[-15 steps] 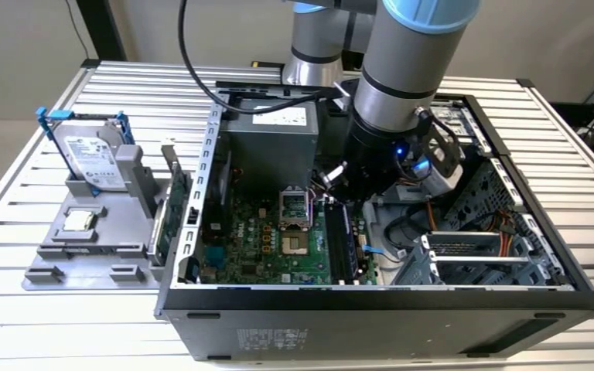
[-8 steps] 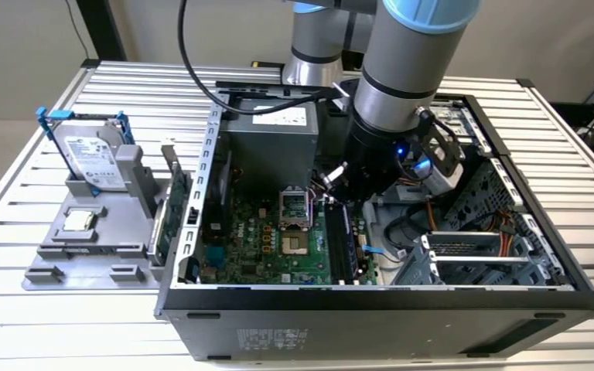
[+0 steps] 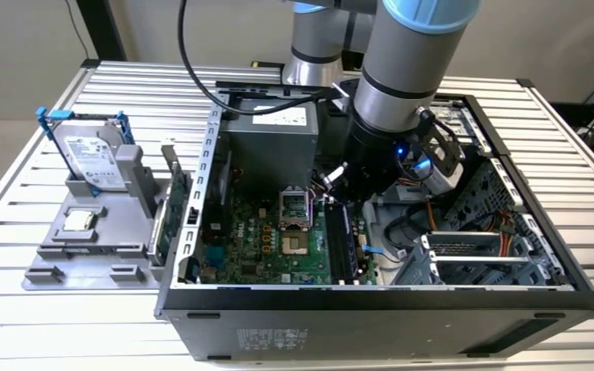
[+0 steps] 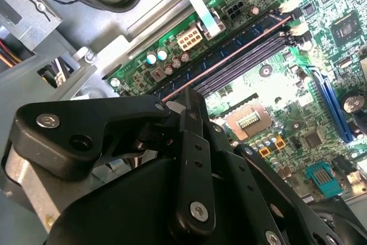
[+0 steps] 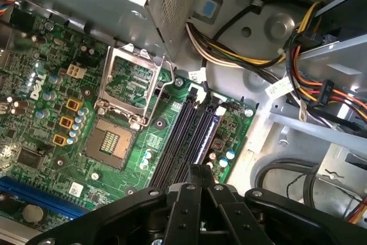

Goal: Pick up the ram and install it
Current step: 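Insert the ram into the slot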

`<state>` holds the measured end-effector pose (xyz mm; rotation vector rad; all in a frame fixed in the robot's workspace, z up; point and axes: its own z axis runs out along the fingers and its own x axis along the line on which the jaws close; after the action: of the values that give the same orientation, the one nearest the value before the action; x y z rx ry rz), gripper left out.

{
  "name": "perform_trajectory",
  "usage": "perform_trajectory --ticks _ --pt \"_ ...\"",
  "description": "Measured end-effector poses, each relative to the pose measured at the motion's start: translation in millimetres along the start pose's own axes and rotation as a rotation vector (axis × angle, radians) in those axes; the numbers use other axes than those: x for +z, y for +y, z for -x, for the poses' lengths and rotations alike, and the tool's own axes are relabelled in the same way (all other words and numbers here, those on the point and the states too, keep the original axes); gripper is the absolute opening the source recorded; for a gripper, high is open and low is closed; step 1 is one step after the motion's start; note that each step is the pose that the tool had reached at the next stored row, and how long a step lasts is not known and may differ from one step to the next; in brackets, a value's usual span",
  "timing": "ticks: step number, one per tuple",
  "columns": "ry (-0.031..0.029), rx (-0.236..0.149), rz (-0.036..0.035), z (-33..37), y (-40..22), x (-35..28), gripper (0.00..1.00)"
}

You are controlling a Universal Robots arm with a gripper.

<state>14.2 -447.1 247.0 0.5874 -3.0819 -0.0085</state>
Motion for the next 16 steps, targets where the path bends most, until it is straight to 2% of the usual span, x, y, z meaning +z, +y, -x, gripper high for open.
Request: perform_trajectory --ticks 16 --pt "-0.0004 -0.037 -0.0006 0.0 0.0 0.7 0.00"
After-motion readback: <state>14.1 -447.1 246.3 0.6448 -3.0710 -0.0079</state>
